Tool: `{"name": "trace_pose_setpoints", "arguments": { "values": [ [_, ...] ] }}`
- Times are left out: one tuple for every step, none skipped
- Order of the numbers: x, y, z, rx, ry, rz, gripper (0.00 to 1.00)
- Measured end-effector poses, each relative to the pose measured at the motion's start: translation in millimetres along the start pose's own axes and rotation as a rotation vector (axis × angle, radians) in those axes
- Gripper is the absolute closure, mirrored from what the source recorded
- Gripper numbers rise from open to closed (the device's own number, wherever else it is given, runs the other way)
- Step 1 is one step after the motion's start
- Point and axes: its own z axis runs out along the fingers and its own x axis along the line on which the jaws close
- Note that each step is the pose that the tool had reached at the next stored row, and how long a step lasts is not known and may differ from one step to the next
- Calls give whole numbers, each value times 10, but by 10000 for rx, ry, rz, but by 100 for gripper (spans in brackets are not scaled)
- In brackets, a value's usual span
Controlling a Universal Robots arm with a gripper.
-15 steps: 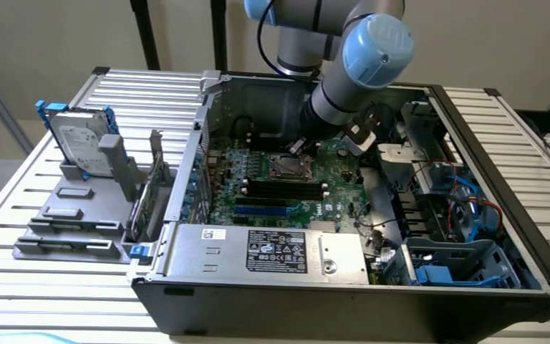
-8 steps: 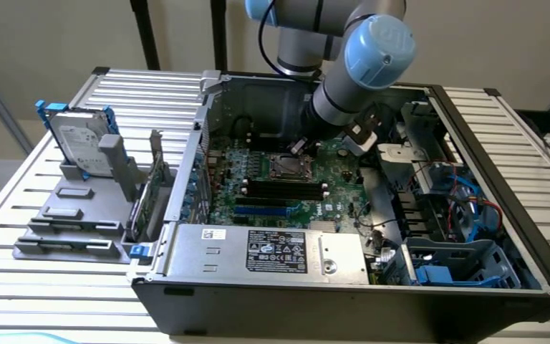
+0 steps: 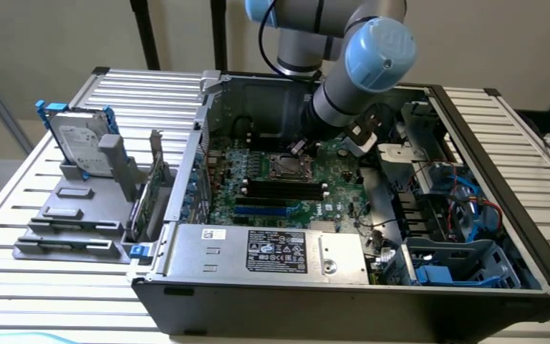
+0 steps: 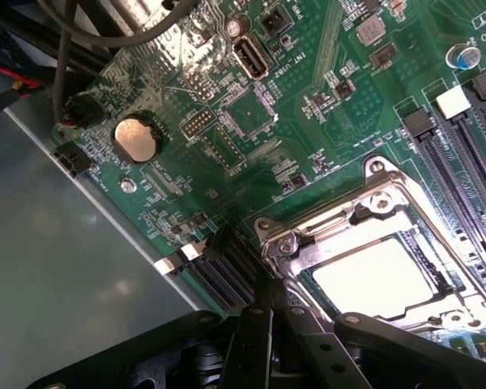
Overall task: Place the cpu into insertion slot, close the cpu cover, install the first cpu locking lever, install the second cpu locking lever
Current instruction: 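Install the first cpu locking lever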
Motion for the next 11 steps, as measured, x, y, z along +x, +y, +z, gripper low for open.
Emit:
{"name": "trace_pose_setpoints", "arguments": {
  "values": [
    [1, 0, 1, 7, 5, -8, 89],
    [2, -1, -1, 10, 4, -14, 89],
    [3, -3, -7, 14, 3, -19, 89],
    [3, -5, -19, 19, -2, -24, 89],
    [2, -8, -34, 21, -8, -27, 89],
    [1, -11, -48, 22, -9, -29, 89],
    [-1, -14, -59, 23, -10, -32, 89],
    [-3, -18, -71, 22, -12, -33, 89],
    [-6, -22, -82, 21, -15, -35, 89],
    [-10, -26, -91, 19, -19, -34, 89],
    [-15, -32, -96, 9, -28, -34, 89]
  ]
}}
